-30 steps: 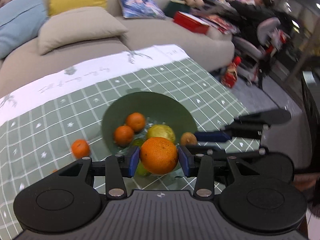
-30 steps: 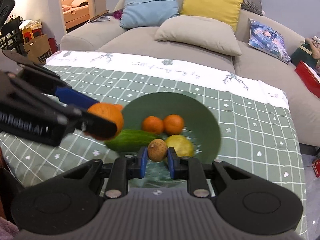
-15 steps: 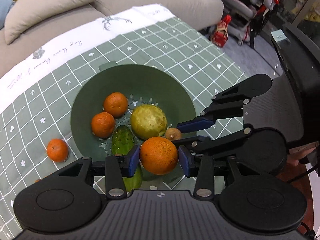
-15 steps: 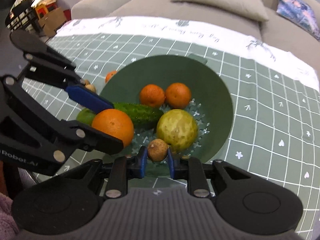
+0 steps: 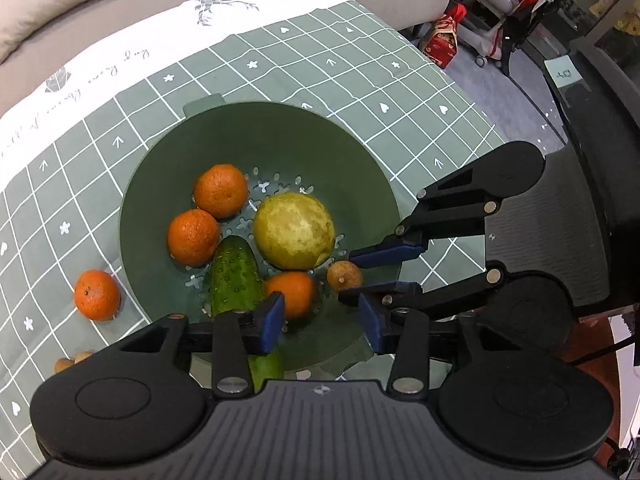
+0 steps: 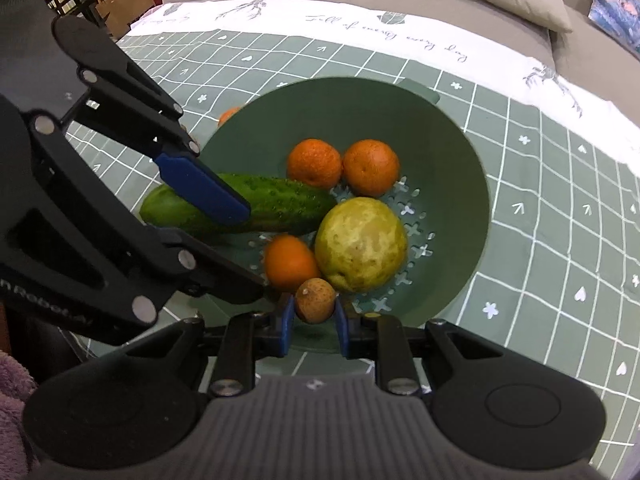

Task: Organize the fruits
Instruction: 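Place the orange and kiwi into the colander and open both tools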

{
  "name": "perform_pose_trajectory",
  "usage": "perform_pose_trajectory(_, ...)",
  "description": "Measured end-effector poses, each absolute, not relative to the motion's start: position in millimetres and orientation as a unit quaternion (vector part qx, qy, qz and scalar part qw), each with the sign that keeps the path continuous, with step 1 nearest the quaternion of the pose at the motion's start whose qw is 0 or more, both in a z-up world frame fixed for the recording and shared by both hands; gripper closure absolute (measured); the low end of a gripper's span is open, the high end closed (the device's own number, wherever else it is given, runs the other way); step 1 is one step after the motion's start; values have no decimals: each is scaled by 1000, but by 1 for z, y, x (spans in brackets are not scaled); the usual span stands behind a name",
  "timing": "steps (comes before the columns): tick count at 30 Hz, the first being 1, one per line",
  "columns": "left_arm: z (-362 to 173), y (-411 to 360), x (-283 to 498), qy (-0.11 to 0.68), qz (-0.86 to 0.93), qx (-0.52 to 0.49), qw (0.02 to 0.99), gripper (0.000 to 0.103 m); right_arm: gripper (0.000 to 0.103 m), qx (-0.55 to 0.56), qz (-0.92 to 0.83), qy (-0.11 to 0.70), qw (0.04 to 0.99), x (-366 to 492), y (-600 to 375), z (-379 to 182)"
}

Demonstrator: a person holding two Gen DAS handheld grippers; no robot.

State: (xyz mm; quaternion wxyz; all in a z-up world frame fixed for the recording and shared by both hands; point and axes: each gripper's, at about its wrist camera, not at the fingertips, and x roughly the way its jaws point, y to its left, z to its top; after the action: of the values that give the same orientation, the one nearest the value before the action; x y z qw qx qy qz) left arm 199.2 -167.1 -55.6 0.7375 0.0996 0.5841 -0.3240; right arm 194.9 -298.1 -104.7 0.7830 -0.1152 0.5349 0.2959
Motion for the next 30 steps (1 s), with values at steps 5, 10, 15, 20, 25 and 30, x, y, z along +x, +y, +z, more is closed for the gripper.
perform_pose_trajectory(5, -52, -163, 200, 586, -322, 79, 740, 49, 84, -114, 292, 536, 784, 194, -298, -104)
perform_pose_trajectory(10, -40, -158, 196, 572, -321, 77, 751, 49, 82, -115, 286, 535, 787, 192, -298, -101)
perform_pose_trajectory(15, -23, -151, 191, 555, -312, 79, 767, 49, 70, -121, 279, 526, 794, 186, -295, -92)
perform_pose_trajectory(20, -8, -135, 183, 532, -302, 70, 788, 49, 64, -121, 266, 517, 805, 175, -295, -79)
perform_pose_trajectory(25, 5, -111, 170, 508, -288, 53, 810, 49, 62, -103, 250, 502, 822, 161, -292, -70)
perform_pose_trajectory(30, 12, -85, 157, 491, -256, 29, 832, 49, 61, -73, 233, 486, 839, 146, -281, -59)
